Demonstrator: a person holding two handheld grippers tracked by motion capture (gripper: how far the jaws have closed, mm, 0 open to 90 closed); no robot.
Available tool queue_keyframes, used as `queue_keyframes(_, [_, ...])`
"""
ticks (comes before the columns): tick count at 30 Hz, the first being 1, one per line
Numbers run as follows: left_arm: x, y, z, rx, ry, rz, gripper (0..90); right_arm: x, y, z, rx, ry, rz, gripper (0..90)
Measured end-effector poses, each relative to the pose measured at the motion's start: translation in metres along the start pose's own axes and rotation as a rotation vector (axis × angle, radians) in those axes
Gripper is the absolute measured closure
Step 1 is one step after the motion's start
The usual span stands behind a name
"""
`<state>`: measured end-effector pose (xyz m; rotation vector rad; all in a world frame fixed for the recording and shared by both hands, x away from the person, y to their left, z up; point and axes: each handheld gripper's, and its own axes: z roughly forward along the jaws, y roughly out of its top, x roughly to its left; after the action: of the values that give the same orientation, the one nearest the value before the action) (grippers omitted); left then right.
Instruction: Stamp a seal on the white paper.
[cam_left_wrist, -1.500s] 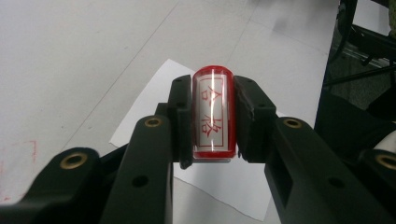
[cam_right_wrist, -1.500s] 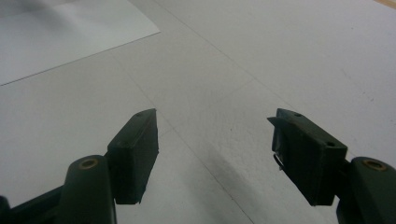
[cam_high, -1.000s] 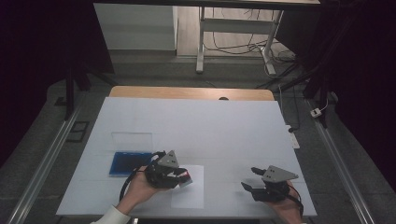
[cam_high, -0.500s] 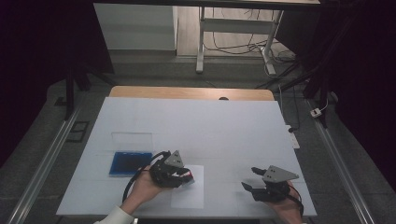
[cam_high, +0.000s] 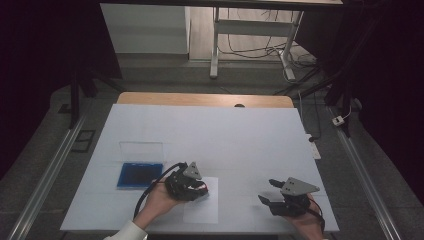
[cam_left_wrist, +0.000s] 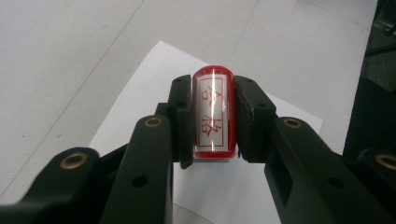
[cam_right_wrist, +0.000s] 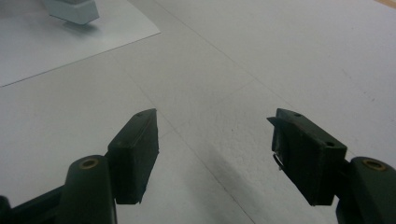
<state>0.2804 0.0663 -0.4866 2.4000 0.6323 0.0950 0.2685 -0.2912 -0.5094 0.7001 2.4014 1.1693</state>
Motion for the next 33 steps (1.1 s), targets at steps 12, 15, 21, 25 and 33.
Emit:
queue_keyframes(12, [0.0009,-0.0002,0.003,0.019,0.01,0.0,69.9,-0.0002,-0.0001,-0.0003,0.0,-0.002,-0.002,31.1])
queue_keyframes(15, [0.001,-0.0005,0.005,0.026,0.016,-0.001,69.9,-0.0003,-0.0003,-0.0001,-0.002,-0.003,0.001,31.2])
queue_keyframes(21, [-0.0004,-0.0002,0.0082,0.047,0.025,0.009,69.9,0.0003,0.0003,-0.0002,0.0,-0.004,-0.004,31.2])
queue_keyframes(25, [-0.0002,-0.0003,0.0084,0.046,0.022,0.007,69.9,-0.0002,0.0,-0.0004,0.003,-0.005,-0.005,31.2])
queue_keyframes(33, [-0.0016,-0.0002,0.0092,0.048,0.024,0.013,70.0,-0.0007,-0.0004,-0.0008,0.003,-0.01,-0.005,31.2])
